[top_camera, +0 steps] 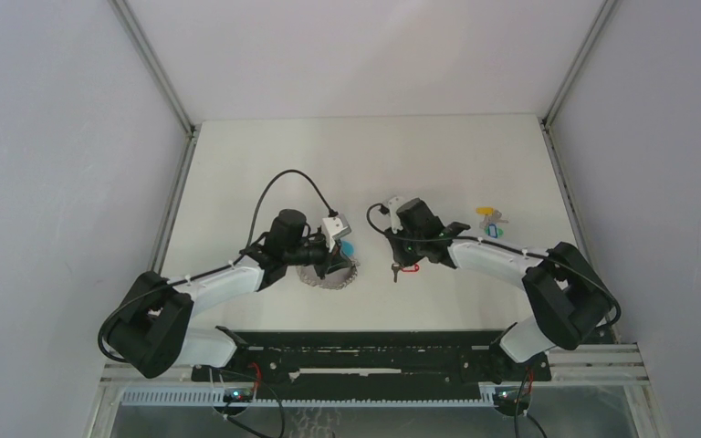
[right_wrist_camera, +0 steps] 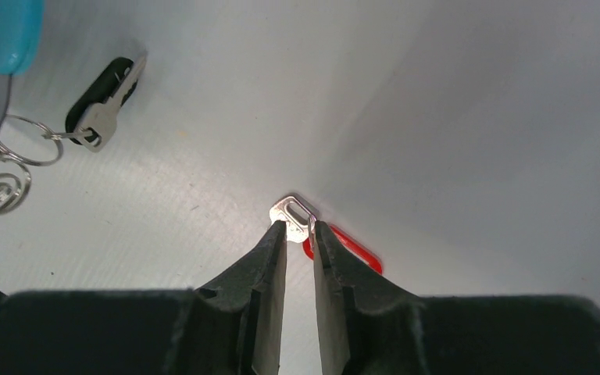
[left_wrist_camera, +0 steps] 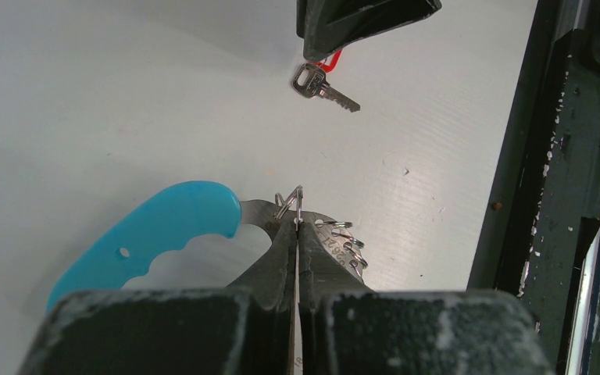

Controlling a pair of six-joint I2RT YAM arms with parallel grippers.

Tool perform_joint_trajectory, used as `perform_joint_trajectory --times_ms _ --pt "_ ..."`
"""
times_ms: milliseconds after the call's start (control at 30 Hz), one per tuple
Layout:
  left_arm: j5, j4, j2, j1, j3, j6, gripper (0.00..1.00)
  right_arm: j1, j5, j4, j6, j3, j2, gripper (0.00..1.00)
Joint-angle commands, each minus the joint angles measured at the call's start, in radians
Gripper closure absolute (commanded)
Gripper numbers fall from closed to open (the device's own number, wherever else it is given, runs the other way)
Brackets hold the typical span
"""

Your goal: Put the keys on the keyring

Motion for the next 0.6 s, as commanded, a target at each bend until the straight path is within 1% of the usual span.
perform_joint_trajectory --times_ms 0,100,200,400,567 --pt "0.026 0.038 -0.005 -0.001 0.045 -0.002 1.0 -0.004 -0.014 -0.175 0.016 0.118 0.033 0.81" --pt "0.026 0.036 -0.006 -0.001 0.046 -0.001 1.0 -0.001 -0.017 -0.262 0.017 0.185 0.07 0.81" --pt "0.026 0.036 -0.009 -0.001 0.045 -0.002 1.0 0.0 -0.018 -0.309 0.016 0.223 0.099 0.81" --pt "0.026 0.036 -0.009 -0.001 0.045 0.001 1.0 0.002 0.0 -0.382 0.012 0.283 0.156 0.81" --pt "0.028 0.036 -0.009 -0.001 0.046 -0.001 1.0 0.009 0.018 -0.402 0.007 0.306 0.19 0.82"
